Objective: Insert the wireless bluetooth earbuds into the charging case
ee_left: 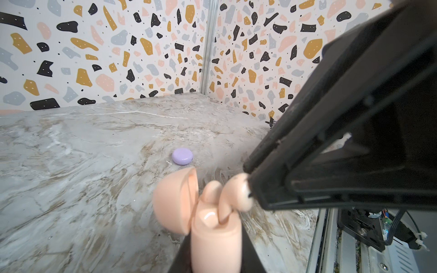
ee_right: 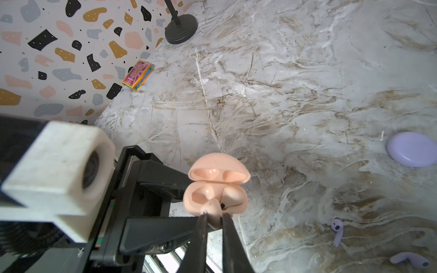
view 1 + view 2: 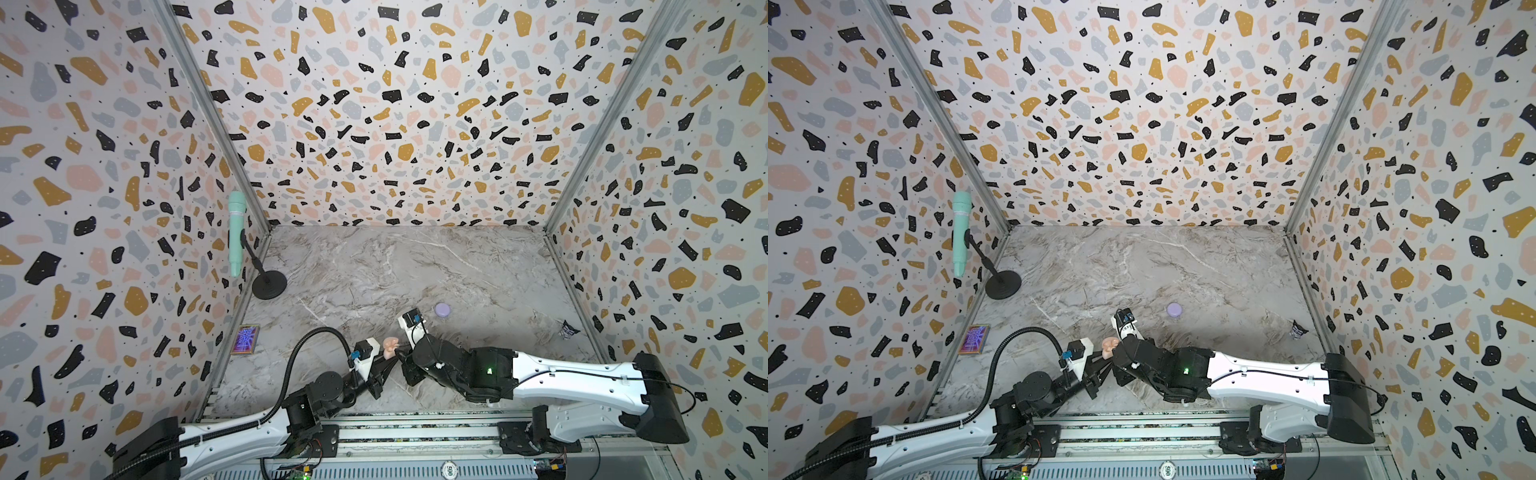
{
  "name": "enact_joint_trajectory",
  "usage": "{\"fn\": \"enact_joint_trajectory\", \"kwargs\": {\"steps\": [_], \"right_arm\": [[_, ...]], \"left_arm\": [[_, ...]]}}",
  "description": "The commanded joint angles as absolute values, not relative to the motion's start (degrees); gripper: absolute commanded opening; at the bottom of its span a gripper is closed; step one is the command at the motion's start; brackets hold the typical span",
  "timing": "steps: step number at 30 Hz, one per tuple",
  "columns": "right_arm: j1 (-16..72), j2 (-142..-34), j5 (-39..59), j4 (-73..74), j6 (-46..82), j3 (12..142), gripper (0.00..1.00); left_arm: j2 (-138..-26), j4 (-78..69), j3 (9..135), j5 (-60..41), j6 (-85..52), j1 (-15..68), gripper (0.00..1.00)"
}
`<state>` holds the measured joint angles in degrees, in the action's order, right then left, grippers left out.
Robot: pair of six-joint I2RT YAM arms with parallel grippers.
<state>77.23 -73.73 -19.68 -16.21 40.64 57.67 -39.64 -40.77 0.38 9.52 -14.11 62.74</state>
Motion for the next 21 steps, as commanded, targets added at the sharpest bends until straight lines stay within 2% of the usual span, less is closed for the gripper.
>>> {"fn": "enact_joint_trajectory", "kwargs": {"steps": [1, 21], "right_arm": [[77.0, -73.0, -20.8, -18.0, 41.0, 57.1, 0.14], [77.0, -75.1, -18.9, -17.6, 40.9, 59.8, 0.19]], "left_arm": [[-39.0, -47.2, -2.6, 8.5, -12.9, 62.8, 0.0], [-39.9, -47.6, -2.4, 7.6, -12.7, 62.9, 0.0]]}}
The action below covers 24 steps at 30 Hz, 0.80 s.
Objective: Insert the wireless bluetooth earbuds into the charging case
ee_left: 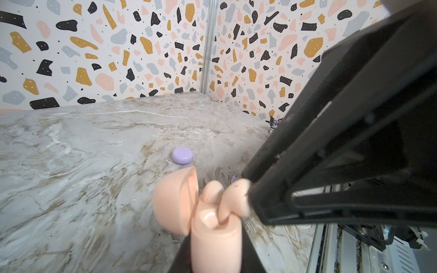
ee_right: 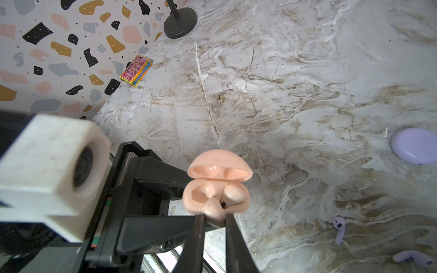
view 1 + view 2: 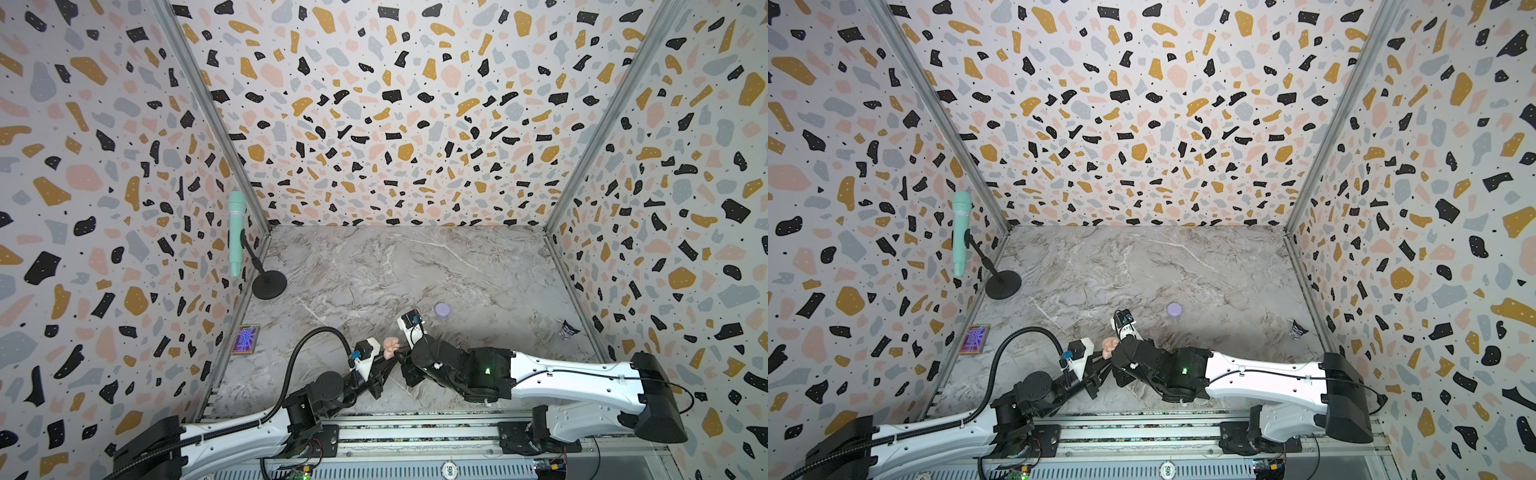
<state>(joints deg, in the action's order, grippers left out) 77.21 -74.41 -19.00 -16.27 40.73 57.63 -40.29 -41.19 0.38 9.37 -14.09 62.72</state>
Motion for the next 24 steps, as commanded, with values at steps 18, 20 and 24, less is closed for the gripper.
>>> {"fn": "enact_joint_trajectory", "kwargs": {"steps": [18, 20, 24], "right_arm": [[76.9, -74.1, -17.5, -20.0, 42.5, 61.2, 0.29], [77.0, -74.2, -17.3, -20.2, 42.5, 61.3, 0.29], [76.9, -73.8, -17.1, -20.2, 42.8, 61.2, 0.29]], "left_arm": [[-40.2, -47.3, -2.3, 7.6, -12.7, 62.9, 0.0], [-40.2, -47.3, -2.2, 7.6, -12.7, 62.9, 0.0], [-40.2, -47.2, -2.3, 7.7, -12.7, 62.8, 0.0]]}}
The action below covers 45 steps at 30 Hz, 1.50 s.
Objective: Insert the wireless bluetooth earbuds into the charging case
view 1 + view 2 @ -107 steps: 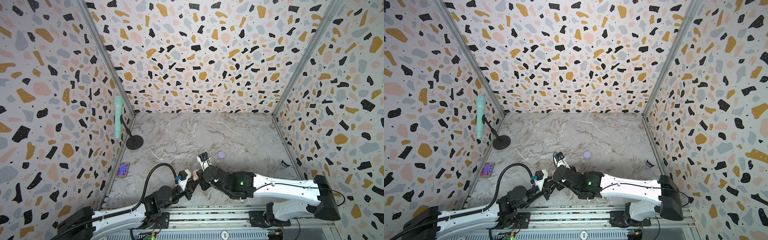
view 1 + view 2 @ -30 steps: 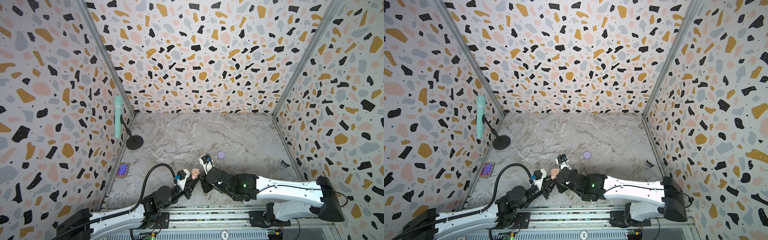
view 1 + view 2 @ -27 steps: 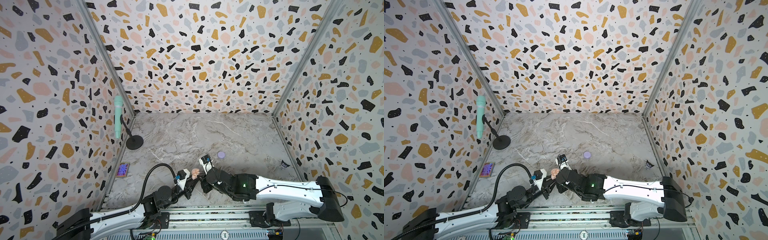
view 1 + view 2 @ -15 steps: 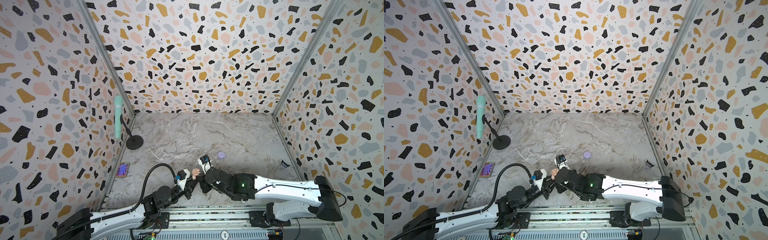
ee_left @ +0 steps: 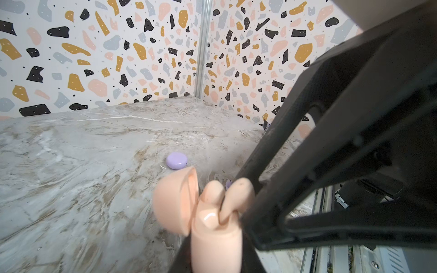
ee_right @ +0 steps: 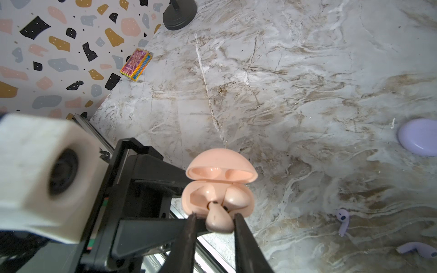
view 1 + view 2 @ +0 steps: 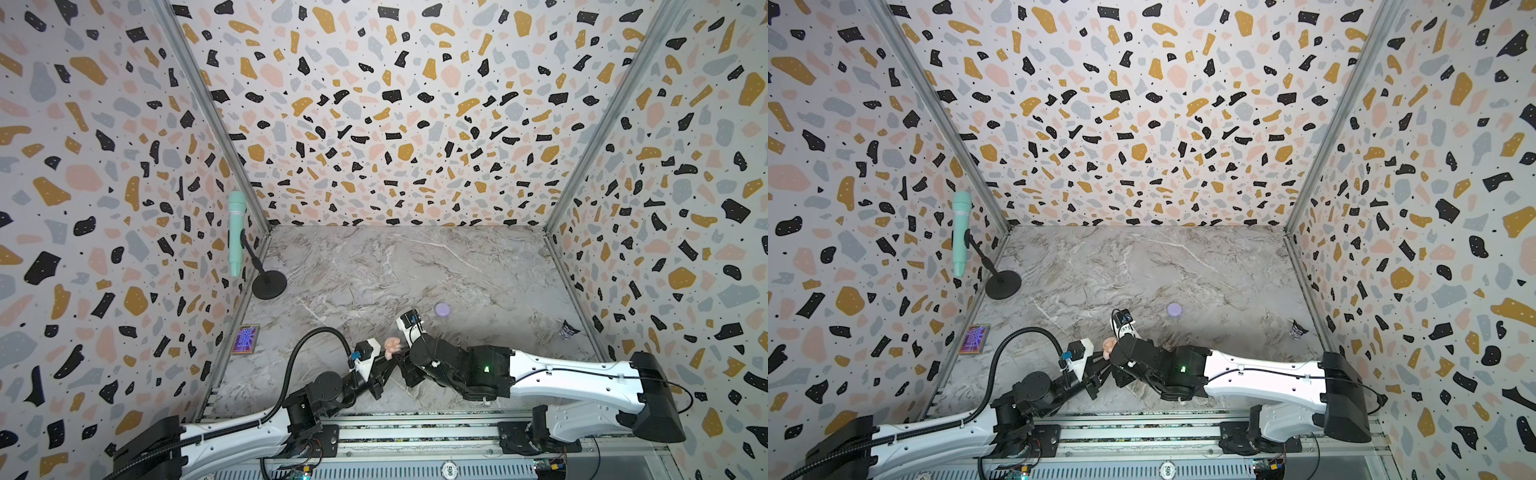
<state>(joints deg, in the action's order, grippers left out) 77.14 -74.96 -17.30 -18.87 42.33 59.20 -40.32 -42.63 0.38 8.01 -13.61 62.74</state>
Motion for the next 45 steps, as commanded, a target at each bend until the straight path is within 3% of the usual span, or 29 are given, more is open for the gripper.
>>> {"fn": "enact_joint_trajectory", "kwargs": {"steps": [1, 28, 32, 36, 42, 45], "right_arm": [[76.9, -73.7, -16.9, -20.2, 42.8, 61.3, 0.29], [77.3, -75.2, -13.4, -19.9, 41.7, 65.6, 0.27], [77.3, -71.5, -15.5, -20.2, 40.8, 65.6, 0.28], [73.8, -66.7, -12.8, -20.2, 38.6, 64.4, 0.5], [61.5, -59.8, 4.5, -15.2, 35.6, 56.9, 0.92], [56.6, -58.4, 15.6, -10.9, 35.0, 53.2, 0.98]], "left_arm": [[-40.3, -47.2, -2.3, 7.7, -12.7, 62.9, 0.0], [-40.7, -47.0, -2.2, 6.9, -12.6, 63.0, 0.0], [-40.6, -47.2, -2.2, 6.9, -12.3, 63.2, 0.0], [-40.7, -47.6, -2.2, 5.8, -12.4, 63.2, 0.0], [-38.0, -51.0, -2.7, 1.9, -14.0, 63.3, 0.0], [-36.7, -53.6, -3.2, -0.4, -15.2, 63.3, 0.0]]}}
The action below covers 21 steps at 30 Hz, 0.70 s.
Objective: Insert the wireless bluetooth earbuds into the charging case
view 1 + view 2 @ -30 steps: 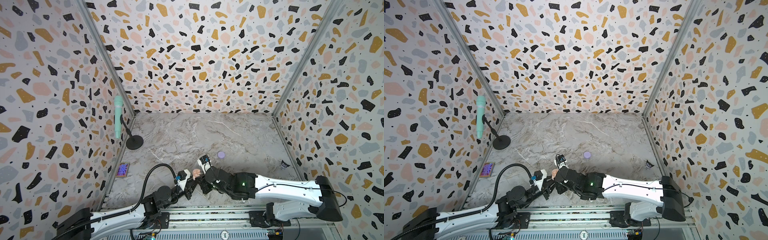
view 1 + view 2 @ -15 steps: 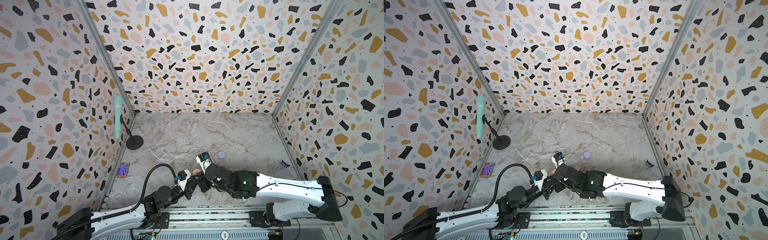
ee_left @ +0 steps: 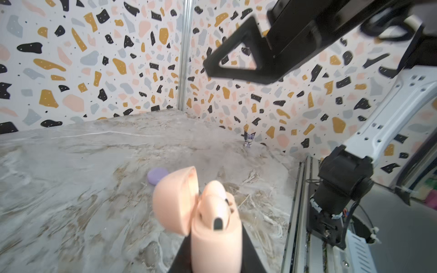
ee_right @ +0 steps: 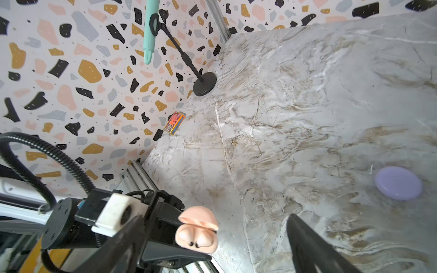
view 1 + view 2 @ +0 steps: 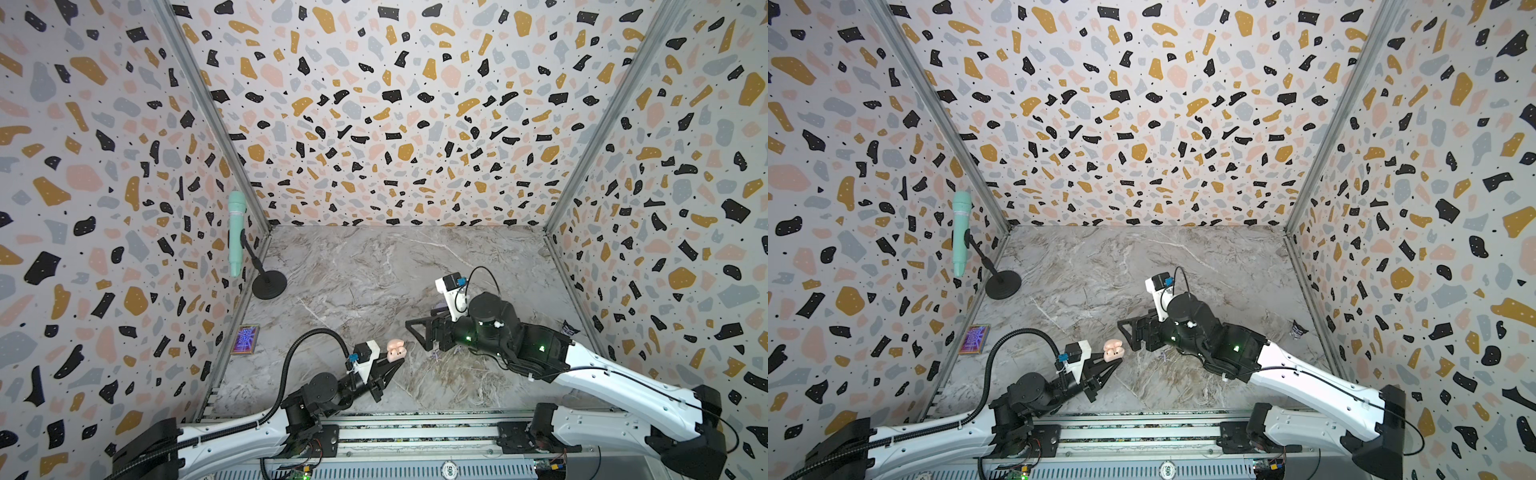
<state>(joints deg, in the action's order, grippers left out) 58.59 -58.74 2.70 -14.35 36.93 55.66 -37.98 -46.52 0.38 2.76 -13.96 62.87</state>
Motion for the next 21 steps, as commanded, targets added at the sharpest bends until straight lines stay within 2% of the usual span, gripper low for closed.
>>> {"fn": "enact_joint_trajectory", "kwargs": {"steps": [1, 9, 21], "right_arm": [[55.7, -58.5, 19.1, -9.1, 35.0, 52.2, 0.99], [55.3, -59.6, 35.1, 3.9, 38.6, 46.1, 0.99], [55.5, -58.8, 44.3, 13.7, 43.2, 41.9, 0.99]], "left_arm": [[-36.6, -54.6, -3.3, -1.3, -15.6, 63.3, 0.0], [-39.7, -58.7, -3.1, -6.6, -17.5, 63.4, 0.0], [-41.0, -58.9, -3.0, -6.5, -18.1, 63.4, 0.0]]}}
